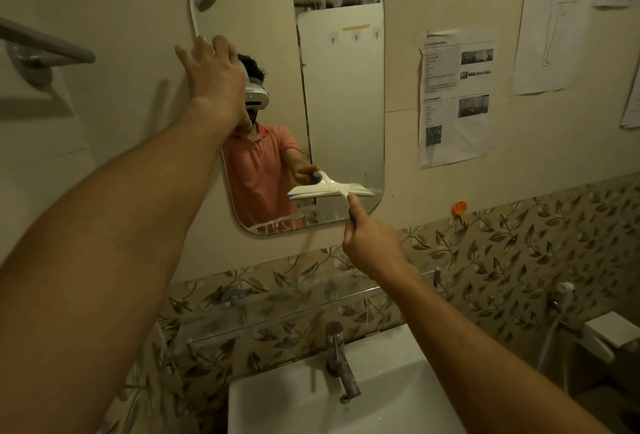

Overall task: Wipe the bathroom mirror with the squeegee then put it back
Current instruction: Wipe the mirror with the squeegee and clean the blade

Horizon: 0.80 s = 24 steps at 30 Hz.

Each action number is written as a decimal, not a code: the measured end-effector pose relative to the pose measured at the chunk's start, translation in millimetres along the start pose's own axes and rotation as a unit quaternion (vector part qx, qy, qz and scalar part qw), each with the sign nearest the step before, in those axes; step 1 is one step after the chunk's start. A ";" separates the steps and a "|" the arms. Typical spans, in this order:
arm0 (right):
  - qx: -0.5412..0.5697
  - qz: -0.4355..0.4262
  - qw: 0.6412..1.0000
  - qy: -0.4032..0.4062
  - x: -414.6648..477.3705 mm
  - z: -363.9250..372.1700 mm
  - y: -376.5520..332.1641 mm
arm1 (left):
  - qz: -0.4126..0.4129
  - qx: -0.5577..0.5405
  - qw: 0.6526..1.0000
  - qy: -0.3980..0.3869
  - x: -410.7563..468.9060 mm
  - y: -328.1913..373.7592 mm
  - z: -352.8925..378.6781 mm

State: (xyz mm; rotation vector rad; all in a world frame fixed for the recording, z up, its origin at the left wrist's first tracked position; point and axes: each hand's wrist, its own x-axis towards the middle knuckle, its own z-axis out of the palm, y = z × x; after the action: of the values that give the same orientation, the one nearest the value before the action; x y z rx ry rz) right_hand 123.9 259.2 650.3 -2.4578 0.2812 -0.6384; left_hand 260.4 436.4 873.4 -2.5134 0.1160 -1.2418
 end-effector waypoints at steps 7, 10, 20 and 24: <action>0.047 -0.006 0.999 0.013 11.8 -33.2 -8.3 | -0.002 -0.001 1.000 0.001 0.8 0.4 0.7; 0.092 -0.019 0.993 0.067 36.7 -74.5 -27.8 | -0.002 -0.002 1.000 0.002 1.2 -0.5 1.8; 0.070 0.001 0.989 0.130 90.0 -125.5 -45.1 | -0.002 0.009 1.000 0.008 3.8 -0.1 3.2; 0.067 0.016 0.989 0.129 75.6 -106.7 -34.4 | 0.002 0.020 1.000 0.004 3.5 1.9 -0.3</action>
State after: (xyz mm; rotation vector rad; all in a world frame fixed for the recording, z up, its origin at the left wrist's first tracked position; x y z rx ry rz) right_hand 137.6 210.5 775.7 -2.2385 0.3652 -0.9337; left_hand 262.4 433.7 875.6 -2.4740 0.0978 -1.2393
